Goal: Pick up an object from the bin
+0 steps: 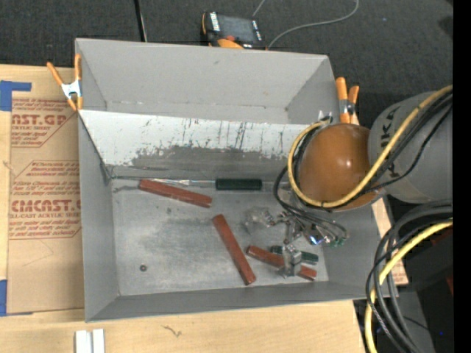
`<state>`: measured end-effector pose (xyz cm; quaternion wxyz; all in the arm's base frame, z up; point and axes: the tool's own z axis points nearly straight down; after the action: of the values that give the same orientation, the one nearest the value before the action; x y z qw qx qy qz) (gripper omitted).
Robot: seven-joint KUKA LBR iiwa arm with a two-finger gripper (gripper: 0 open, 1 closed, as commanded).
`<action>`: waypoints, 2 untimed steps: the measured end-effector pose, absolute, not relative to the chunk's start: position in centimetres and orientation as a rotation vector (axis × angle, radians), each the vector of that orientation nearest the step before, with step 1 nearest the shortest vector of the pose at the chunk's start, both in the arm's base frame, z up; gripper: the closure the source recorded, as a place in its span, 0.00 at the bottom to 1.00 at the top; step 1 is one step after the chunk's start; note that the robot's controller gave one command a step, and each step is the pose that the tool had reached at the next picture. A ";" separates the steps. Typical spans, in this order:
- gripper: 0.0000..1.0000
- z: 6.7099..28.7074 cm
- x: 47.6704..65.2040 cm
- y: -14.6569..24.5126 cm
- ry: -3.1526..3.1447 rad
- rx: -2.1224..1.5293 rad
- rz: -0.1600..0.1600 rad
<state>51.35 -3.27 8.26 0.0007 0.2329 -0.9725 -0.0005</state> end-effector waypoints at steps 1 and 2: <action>0.00 7.1 48.6 -6.3 -3.072 0.727 0.003; 1.00 7.0 48.4 -6.1 -3.058 0.729 -0.003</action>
Offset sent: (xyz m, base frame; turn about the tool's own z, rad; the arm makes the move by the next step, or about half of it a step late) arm -0.0302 -0.0297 -0.0126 0.0009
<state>48.37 -6.14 6.98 -0.0009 0.2319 -0.9727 -0.0008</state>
